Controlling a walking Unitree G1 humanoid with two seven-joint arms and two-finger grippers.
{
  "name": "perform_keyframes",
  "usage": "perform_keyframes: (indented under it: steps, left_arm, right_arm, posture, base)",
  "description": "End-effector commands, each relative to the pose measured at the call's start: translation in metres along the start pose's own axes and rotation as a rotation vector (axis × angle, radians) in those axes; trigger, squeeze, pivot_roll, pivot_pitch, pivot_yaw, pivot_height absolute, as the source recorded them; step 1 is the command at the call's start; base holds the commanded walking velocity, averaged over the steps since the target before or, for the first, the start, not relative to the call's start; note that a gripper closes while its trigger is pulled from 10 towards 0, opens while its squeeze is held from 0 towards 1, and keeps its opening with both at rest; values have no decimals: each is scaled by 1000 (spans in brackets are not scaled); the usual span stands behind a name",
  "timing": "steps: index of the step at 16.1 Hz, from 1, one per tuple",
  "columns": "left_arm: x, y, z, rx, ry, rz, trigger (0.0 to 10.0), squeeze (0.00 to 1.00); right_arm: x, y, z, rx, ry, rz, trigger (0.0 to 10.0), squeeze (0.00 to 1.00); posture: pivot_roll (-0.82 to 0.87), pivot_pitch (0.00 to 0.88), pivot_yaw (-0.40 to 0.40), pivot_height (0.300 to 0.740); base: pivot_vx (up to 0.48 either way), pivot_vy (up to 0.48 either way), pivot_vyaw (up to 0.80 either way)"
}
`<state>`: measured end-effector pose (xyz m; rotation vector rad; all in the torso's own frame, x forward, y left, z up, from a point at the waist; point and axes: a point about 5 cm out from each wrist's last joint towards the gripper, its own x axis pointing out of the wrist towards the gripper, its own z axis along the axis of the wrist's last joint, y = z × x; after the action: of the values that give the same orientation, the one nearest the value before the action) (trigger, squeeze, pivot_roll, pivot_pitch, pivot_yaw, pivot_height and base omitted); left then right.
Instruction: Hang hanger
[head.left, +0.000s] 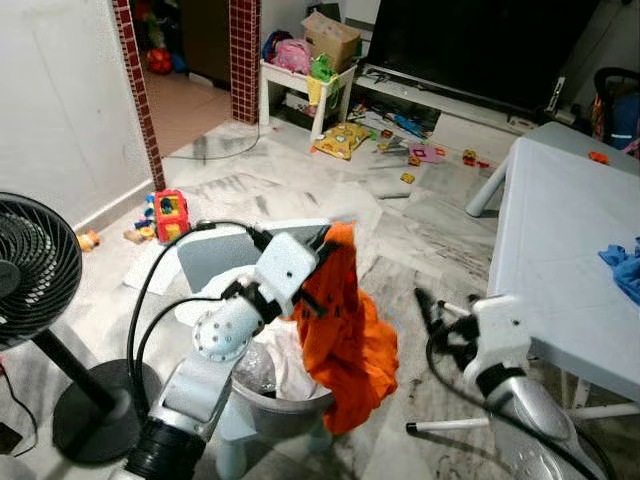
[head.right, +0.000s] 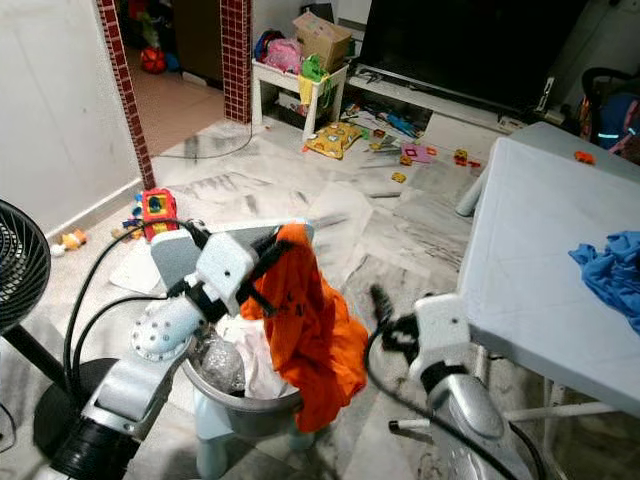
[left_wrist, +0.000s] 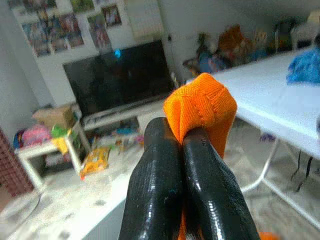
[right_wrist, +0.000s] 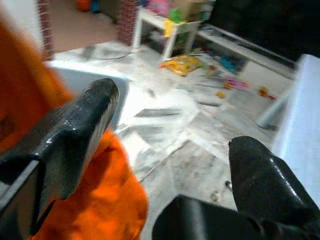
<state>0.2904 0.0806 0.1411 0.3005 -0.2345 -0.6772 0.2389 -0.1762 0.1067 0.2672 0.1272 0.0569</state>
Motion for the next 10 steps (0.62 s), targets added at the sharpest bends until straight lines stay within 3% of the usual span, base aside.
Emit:
perform_keyframes:
  steps: [1,2,3,4,6,7,9,10]
  left_arm:
    - [-5,-4,-15,-11,70,12,2784,0]
    - [-10,-6,-24,-53,110,31,4863,0]
    - [-11,-8,-27,-71,121,30,8078,0]
    - [-7,-10,-21,-90,91,16,10000,0]
    - [4,-9,-6,-98,24,1,10000,0]
    - [16,-8,11,-70,-43,-25,10000,0]
    - [19,-7,9,-62,-24,-14,10000,0]
    - [15,-7,0,-61,11,-12,10000,0]
  right_arm:
    - [0,-13,4,-8,-31,-87,10000,0]
    - [-1,-19,3,-2,-43,-121,10000,0]
    - [-2,-23,4,15,-56,-144,10000,0]
    - [-3,-30,6,32,-75,-176,10000,0]
    - [-2,-35,6,43,-87,-211,10000,0]
    - [1,-39,7,-11,-90,-246,10000,0]
    - [2,-41,7,-47,-104,-294,10000,0]
    - [1,-43,5,-10,-114,-307,10000,0]
  posture:
    - [135,0,-103,740]
    - [130,0,-95,740]
    - [131,0,-88,740]
    - [129,0,-80,740]
    - [130,0,-75,740]
    - [127,0,-72,740]
    - [122,0,-66,740]
    - [117,0,-63,740]
  base:
    - [0,0,0]
    - [0,0,0]
    - [0,0,0]
    - [0,0,0]
    - [0,0,0]
    - [0,0,0]
    - [0,0,0]
    - [0,0,0]
